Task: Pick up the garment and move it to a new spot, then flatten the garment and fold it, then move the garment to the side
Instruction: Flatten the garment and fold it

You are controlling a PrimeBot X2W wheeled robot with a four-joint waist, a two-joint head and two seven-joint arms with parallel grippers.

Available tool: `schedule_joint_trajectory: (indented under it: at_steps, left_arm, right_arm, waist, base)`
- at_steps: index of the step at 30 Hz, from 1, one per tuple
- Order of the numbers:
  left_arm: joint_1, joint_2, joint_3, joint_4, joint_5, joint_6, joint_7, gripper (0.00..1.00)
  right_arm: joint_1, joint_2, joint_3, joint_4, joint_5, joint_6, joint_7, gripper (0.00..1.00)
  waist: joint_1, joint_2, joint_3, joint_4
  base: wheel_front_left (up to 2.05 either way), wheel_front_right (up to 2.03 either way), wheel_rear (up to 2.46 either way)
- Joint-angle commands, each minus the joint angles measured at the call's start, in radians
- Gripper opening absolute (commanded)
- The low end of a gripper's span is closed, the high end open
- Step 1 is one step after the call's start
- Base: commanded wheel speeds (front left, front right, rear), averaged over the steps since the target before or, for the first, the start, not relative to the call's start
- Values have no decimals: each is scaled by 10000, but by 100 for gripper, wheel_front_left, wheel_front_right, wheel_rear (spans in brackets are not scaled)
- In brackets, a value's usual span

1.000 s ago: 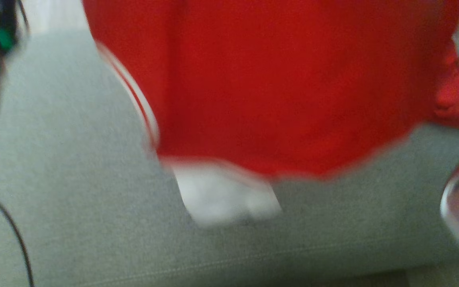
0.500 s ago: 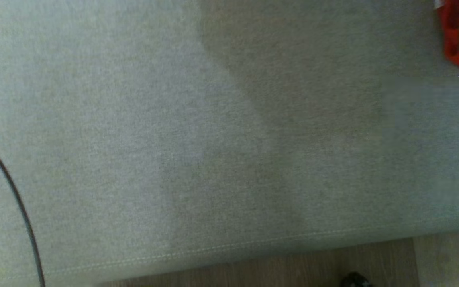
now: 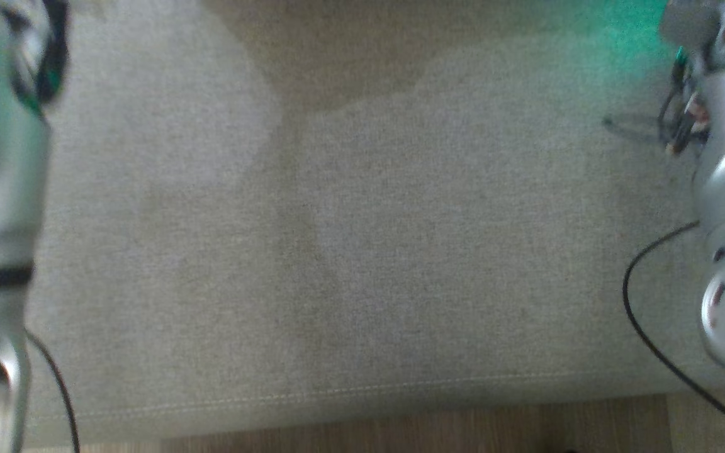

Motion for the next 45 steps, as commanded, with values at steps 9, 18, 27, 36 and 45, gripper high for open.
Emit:
schedule_joint_trajectory:
  at_steps: [9,18,27,36,45]
  left_arm:
    - [2680,1029,-636,-64,432,-488,-48,0]
    - [4816,1937,-1947,-233,431,-555,-49,0]
    - [6213,3042,-3152,-701,-661,-558,-27,0]
    - [7809,3572,-3744,-1581,-1622,-551,301,0]
    - [8819,4135,-4266,-2435,-2042,-556,649,0]
  right_arm:
    - [1475,-399,873,613,-1090,0,424,0]
    - [2965,-300,1071,767,-1784,0,1072,0]
    - [3817,-240,1112,773,-2570,0,1405,0]
    - [4404,-361,2004,774,-3858,0,2354,0]
    - [4913,-636,2801,654,-4370,0,3405,0]
  waist:
    - [1,0,-1815,225]
    - [1,0,-3145,143]
    - [1,0,-3786,13]
    - [1,0,-4253,-133]
    - [1,0,-4518,-179]
  base:
    - [0,0,0]
    - [0,0,0]
    - [0,0,0]
    - [0,0,0]
    - [0,0,0]
